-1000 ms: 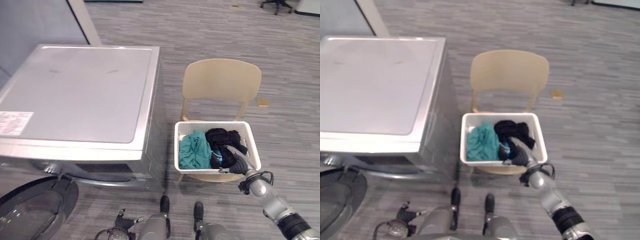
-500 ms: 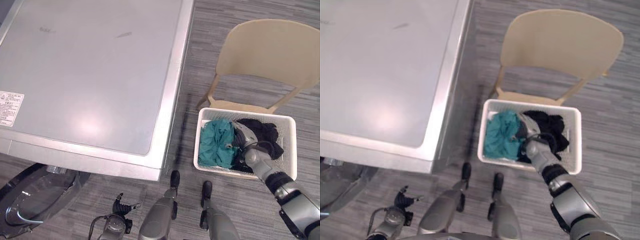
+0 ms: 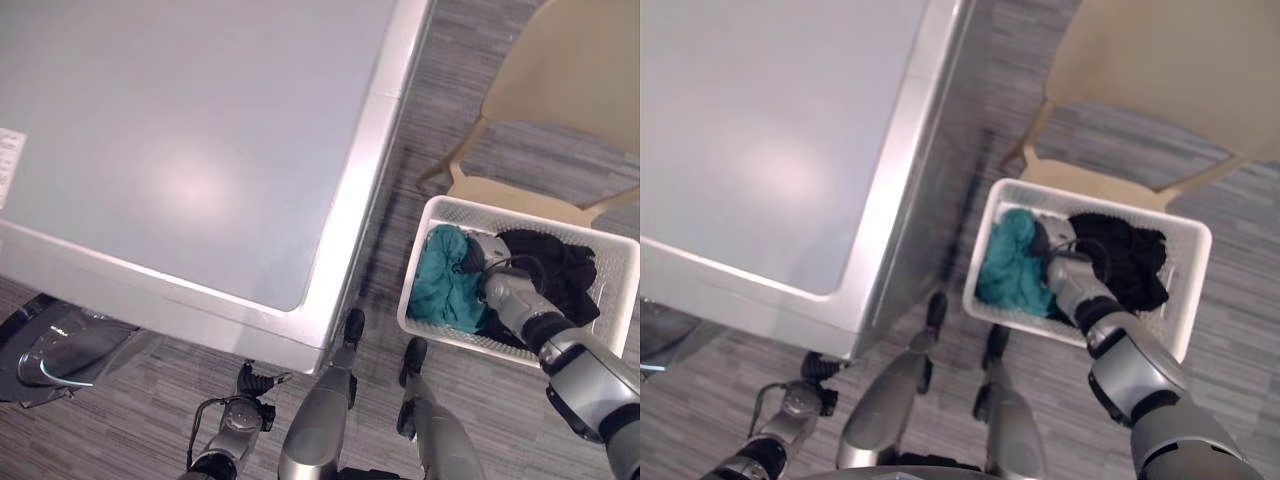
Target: Grab the laundry basket,head to the washer,open it,put in the laundry and shut it.
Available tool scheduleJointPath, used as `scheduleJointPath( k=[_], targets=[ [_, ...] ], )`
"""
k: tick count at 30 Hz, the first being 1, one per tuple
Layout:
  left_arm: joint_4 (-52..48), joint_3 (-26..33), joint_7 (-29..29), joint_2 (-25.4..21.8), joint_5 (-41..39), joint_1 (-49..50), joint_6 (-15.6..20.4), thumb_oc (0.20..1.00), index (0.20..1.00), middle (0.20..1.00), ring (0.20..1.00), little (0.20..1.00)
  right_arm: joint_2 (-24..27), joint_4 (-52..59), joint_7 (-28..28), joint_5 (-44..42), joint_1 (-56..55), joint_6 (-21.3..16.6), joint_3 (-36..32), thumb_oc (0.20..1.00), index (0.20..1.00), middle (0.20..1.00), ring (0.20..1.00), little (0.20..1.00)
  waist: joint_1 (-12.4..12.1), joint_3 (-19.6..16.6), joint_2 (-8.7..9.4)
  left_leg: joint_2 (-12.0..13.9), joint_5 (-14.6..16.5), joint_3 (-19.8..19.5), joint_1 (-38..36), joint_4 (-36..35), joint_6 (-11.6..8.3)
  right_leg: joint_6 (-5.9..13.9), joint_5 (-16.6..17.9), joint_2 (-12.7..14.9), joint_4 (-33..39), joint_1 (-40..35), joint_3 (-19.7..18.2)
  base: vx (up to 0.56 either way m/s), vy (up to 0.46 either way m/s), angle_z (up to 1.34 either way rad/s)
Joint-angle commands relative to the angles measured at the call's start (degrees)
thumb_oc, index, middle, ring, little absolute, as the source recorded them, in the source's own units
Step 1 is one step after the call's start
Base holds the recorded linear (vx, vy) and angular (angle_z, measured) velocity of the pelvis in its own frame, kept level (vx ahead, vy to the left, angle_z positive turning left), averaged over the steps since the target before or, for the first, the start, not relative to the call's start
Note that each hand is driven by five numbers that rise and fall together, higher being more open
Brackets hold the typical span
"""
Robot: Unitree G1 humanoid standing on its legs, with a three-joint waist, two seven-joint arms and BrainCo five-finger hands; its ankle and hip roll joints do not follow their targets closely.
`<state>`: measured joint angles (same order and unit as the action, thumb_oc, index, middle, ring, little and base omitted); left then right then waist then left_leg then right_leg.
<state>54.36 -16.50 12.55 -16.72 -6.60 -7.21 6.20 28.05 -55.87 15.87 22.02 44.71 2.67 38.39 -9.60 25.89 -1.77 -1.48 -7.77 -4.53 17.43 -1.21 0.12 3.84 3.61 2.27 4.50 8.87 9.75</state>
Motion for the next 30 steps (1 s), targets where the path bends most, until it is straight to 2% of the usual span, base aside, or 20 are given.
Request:
scheduleJointPath(
  k=[1, 3, 5, 7, 9, 11, 12, 13, 15, 17, 18, 19, 20, 21, 22, 23, 26, 28, 29, 30],
  targets=[
    [2.1, -0.7, -0.3, 0.5, -0.5, 1.9, -1.1, 1.000, 1.000, 1.000, 1.000, 1.000, 1.3, 8.3, -0.2, -3.8, -4.2, -2.3, -2.0, 0.200, 0.200, 0.200, 0.200, 0.200, 0.3, -3.3, 0.61, -0.8, 3.2, 0.8, 0.2, -0.7, -3.05, 1.72, -6.1, 0.8, -5.7, 6.0, -2.1, -0.01, -0.012, 0.11],
    [2.1, -0.3, -0.4, 0.6, -0.3, 2.0, -1.3, 1.000, 1.000, 1.000, 1.000, 1.000, 1.5, 11.4, -0.5, -4.6, -6.1, -2.6, -3.6, 0.200, 0.200, 0.200, 0.200, 0.200, 0.7, -3.6, 0.84, -0.8, 3.3, 0.9, -0.6, -0.9, -2.98, 1.77, -6.2, 0.8, -5.6, 5.2, -2.0, 0.00, -0.003, 0.04],
    [2.6, 2.7, -1.1, 0.9, 1.1, 4.0, -2.8, 1.000, 1.000, 1.000, 1.000, 1.000, 1.9, 26.7, -2.9, -11.6, -17.1, -5.2, -12.8, 0.200, 0.200, 0.200, 0.200, 0.200, 2.9, -6.5, 2.54, -0.7, 5.2, 2.5, -4.7, -0.7, -1.95, 2.23, -6.3, 1.2, -5.4, 1.6, -2.3, 0.05, 0.051, -0.06],
    [2.8, 3.9, -1.6, 0.8, 1.6, 5.0, -3.4, 1.000, 1.000, 1.000, 1.000, 1.000, 1.6, 32.6, -4.9, -16.9, -21.8, -6.4, -17.3, 0.200, 0.200, 0.200, 0.200, 0.200, 3.8, -7.8, 3.38, -0.7, 6.4, 3.4, -6.7, -0.3, -1.36, 2.49, -6.2, 1.3, -5.3, 0.0, -3.0, 0.04, 0.085, -0.29],
    [2.1, 6.3, -2.6, 0.7, 2.3, 6.9, -4.2, 1.000, 1.000, 1.000, 1.000, 1.000, 1.2, 42.8, -9.8, -25.0, -30.1, -8.6, -23.2, 0.200, 0.200, 0.200, 0.200, 0.200, 5.6, -10.4, 4.84, -0.7, 8.3, 5.1, -9.6, 0.7, -0.38, 3.01, -6.0, 1.3, -5.0, -2.2, -4.8, 0.02, 0.134, -0.52],
    [-0.2, 7.6, -3.7, 0.7, 2.1, 8.5, -4.2, 1.000, 1.000, 1.000, 1.000, 1.000, -1.0, 50.6, -13.4, -32.5, -36.2, -10.2, -28.3, 0.200, 0.200, 0.200, 0.200, 0.200, 7.1, -11.8, 4.91, -0.8, 9.2, 6.5, -12.2, 1.0, 0.61, 3.55, -6.0, 1.5, -7.2, -2.3, -6.7, -0.07, 0.166, -0.82],
    [-0.2, 7.6, -3.7, 0.7, 2.1, 8.5, -4.2, 1.000, 1.000, 1.000, 1.000, 1.000, -1.0, 50.7, -13.4, -32.5, -36.3, -10.1, -28.4, 0.200, 0.200, 0.200, 0.200, 0.200, 7.0, -11.8, 4.92, -0.8, 9.2, 6.6, -12.3, 1.0, 0.61, 3.55, -6.0, 1.5, -7.3, -2.3, -6.7, -0.23, 0.136, -0.84],
    [-2.2, 7.4, -3.9, 0.7, 1.3, 8.0, -4.1, 1.000, 1.000, 1.000, 1.000, 1.000, -3.4, 53.3, -13.8, -35.0, -37.0, -11.0, -29.0, 0.200, 0.200, 0.200, 0.200, 0.200, 7.6, -10.9, 4.44, -0.3, 8.5, 7.0, -12.4, 1.1, 0.74, 4.05, -6.5, 1.1, -12.1, -0.6, -6.9, -0.15, 0.034, -0.55],
    [-3.4, 7.3, -3.8, 0.2, 1.4, 7.7, -4.0, 1.000, 1.000, 1.000, 1.000, 1.000, -4.2, 54.4, -13.7, -35.9, -37.1, -11.6, -29.3, 0.200, 0.200, 0.200, 0.200, 0.200, 7.8, -10.4, 4.07, 0.1, 8.0, 6.8, -11.9, 1.6, 0.79, 4.18, -7.6, 0.5, -15.1, 0.0, -7.4, -0.27, 0.001, -0.28],
    [-10.2, 6.0, -3.8, -1.4, 1.9, 7.8, -3.4, 1.000, 1.000, 1.000, 1.000, 1.000, -5.9, 58.1, -13.4, -35.0, -39.5, -12.5, -30.5, 0.200, 0.200, 0.200, 0.200, 0.200, 7.5, -10.8, 3.01, 0.6, 5.7, 5.3, -9.3, 3.2, 0.90, 2.55, -13.4, -1.2, -27.3, -2.8, -10.0, -0.45, -0.124, 0.36],
    [-13.1, 5.7, -3.7, -1.9, 2.4, 8.3, -2.9, 1.000, 1.000, 1.000, 1.000, 1.000, -6.1, 58.7, -13.1, -33.8, -39.4, -12.7, -30.7, 0.200, 0.200, 0.200, 0.200, 0.200, 6.7, -11.8, 2.75, 0.6, 4.9, 4.9, -8.3, 3.0, 0.69, 2.63, -14.0, -1.6, -29.5, -4.6, -11.1, -0.26, -0.137, 0.50],
    [-13.1, 5.7, -3.7, -1.9, 2.4, 8.3, -2.9, 1.000, 1.000, 1.000, 1.000, 1.000, -6.1, 58.7, -13.1, -33.8, -39.4, -12.7, -30.7, 0.200, 0.200, 0.200, 0.200, 0.200, 6.7, -11.9, 2.66, 0.7, 4.8, 4.9, -8.1, 3.0, 0.66, 2.61, -13.9, -1.7, -29.4, -4.4, -11.2, -0.22, -0.185, 0.54],
    [-18.8, 4.8, -3.8, -2.7, 2.5, 9.4, -2.3, 1.000, 1.000, 1.000, 1.000, 1.000, -6.9, 59.1, -12.5, -32.7, -39.0, -12.4, -30.4, 0.200, 0.200, 0.200, 0.200, 0.200, 4.7, -13.1, 2.76, 0.8, 3.5, 4.3, -5.8, 2.8, 0.19, 1.44, -16.2, -2.0, -26.4, -8.3, -12.2, -0.12, -0.113, 0.50],
    [-19.0, 4.9, -3.8, -2.8, 2.5, 9.5, -2.4, 1.000, 1.000, 1.000, 1.000, 1.000, -6.9, 59.1, -12.5, -32.7, -39.0, -12.4, -30.4, 0.200, 0.200, 0.200, 0.200, 0.200, 4.7, -13.0, 2.87, 0.7, 3.5, 4.2, -6.0, 2.8, 0.20, 1.44, -16.2, -1.9, -26.2, -8.6, -12.1, -0.22, -0.206, 0.36],
    [-21.8, 4.8, -4.1, -3.3, 2.0, 9.9, -1.9, 1.000, 1.000, 1.000, 1.000, 1.000, -7.2, 58.7, -11.4, -32.5, -38.3, -12.7, -30.3, 0.200, 0.200, 0.200, 0.200, 0.200, 3.9, -13.4, 3.05, 0.5, 1.7, 3.8, -4.3, 2.4, -1.06, 0.54, -18.2, -3.2, -21.4, -11.4, -12.8, -0.32, -0.241, 0.00],
    [-27.0, 4.2, -4.6, -3.6, 1.2, 10.5, -1.2, 1.000, 1.000, 1.000, 1.000, 1.000, -7.4, 58.3, -10.4, -32.9, -36.8, -13.0, -30.0, 0.200, 0.200, 0.200, 0.200, 0.200, 2.3, -13.4, 2.54, 1.1, -1.1, 3.5, -1.4, 2.2, -3.34, -1.46, -19.2, -4.9, -15.1, -12.5, -13.1, -0.33, -0.242, 0.03],
    [-30.6, 3.2, -4.2, -3.6, 1.1, 9.9, -0.6, 1.000, 1.000, 1.000, 1.000, 1.000, -6.9, 58.3, -9.2, -33.1, -35.0, -13.2, -29.6, 0.200, 0.200, 0.200, 0.200, 0.200, 2.5, -12.7, 1.54, 1.8, -2.7, 3.1, -0.2, 0.9, -5.05, -2.39, -18.4, -6.7, -12.6, -11.7, -12.9, -0.33, -0.185, 0.31],
    [-36.9, 1.1, -4.4, -4.7, 2.7, 7.4, 0.8, 1.000, 1.000, 1.000, 1.000, 1.000, -5.9, 58.9, -8.1, -32.0, -32.8, -13.2, -28.1, 0.200, 0.200, 0.200, 0.200, 0.200, 3.7, -11.2, 2.09, 1.8, 1.3, 5.6, -1.1, 3.1, -4.19, -2.45, -16.4, -5.5, -11.5, -10.3, -9.7, -0.37, -0.119, 0.54],
    [-37.0, 1.2, -4.4, -4.7, 2.7, 7.4, 0.8, 1.000, 1.000, 1.000, 1.000, 1.000, -5.9, 58.9, -8.1, -32.0, -32.8, -13.2, -28.1, 0.200, 0.200, 0.200, 0.200, 0.200, 3.7, -11.3, 1.98, 1.9, 1.2, 5.5, -0.9, 3.2, -4.21, -2.47, -16.3, -5.6, -11.4, -10.2, -9.7, -0.28, -0.054, 0.80],
    [-41.1, -0.8, -4.6, -5.9, 4.9, 5.8, 2.1, 1.000, 1.000, 1.000, 1.000, 1.000, -6.0, 60.4, -8.2, -32.0, -31.6, -13.8, -26.7, 0.200, 0.200, 0.200, 0.200, 0.200, 4.6, -11.4, 3.49, 1.5, 5.9, 5.6, -2.7, 9.0, -3.20, -2.04, -14.8, -3.5, -10.1, -9.5, -7.7, -0.24, -0.047, 0.81]
  ],
)
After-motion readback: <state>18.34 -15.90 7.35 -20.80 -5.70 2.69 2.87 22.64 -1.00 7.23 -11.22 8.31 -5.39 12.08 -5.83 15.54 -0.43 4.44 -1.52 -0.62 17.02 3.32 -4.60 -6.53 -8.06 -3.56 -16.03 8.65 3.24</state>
